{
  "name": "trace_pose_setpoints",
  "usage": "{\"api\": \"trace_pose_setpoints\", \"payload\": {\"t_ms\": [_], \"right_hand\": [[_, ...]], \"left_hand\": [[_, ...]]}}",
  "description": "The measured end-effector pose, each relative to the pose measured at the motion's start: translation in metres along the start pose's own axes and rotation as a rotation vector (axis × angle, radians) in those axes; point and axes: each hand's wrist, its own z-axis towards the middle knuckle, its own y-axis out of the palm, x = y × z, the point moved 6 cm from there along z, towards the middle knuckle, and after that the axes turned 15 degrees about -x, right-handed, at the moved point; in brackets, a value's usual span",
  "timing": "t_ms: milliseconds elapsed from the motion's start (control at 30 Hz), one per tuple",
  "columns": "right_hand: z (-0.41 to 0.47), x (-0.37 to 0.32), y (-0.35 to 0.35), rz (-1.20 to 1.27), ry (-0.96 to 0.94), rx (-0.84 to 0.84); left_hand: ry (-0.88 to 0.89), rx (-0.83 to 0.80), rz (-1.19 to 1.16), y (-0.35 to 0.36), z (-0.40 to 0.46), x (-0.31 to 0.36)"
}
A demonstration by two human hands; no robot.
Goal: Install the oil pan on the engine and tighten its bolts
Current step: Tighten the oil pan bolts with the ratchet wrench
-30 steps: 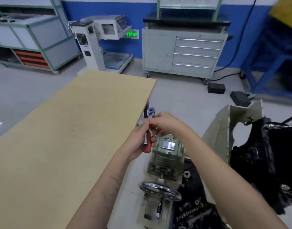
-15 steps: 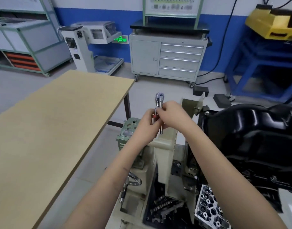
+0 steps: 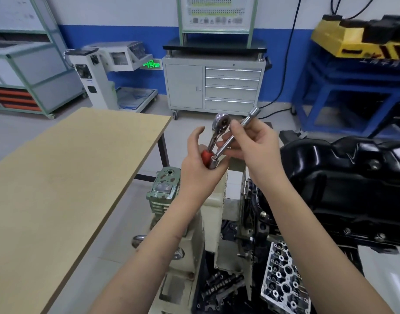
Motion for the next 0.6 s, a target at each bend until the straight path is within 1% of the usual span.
{"api": "trace_pose_setpoints", "payload": {"t_ms": [133, 267, 367, 467, 600], "right_hand": [[-0.001, 0.000, 0.001, -0.047, -0.022, 0.016], [-0.003, -0.002, -0.001, -0.197, -0.016, 0.034], [-0.001, -0.001, -0.004, -0.212, 0.054, -0.016], [-0.002, -0.003, -0.002, -0.243, 0.058, -0.050], [-0.006, 0.003, -0.005, -0.286, 0.050, -0.017]], "left_hand": [[-0.012, 0.000, 0.045, -0.002, 0.001, 0.004], [-0.034, -0.023, 0.048, -0.003, 0.002, 0.007], [-0.051, -0.054, 0.051, -0.001, 0.001, 0.009], [-0.074, -0.080, 0.049, 0.001, 0.003, 0.011], [-0.106, -0.135, 0.088, 0.006, 0.003, 0.010]]}}
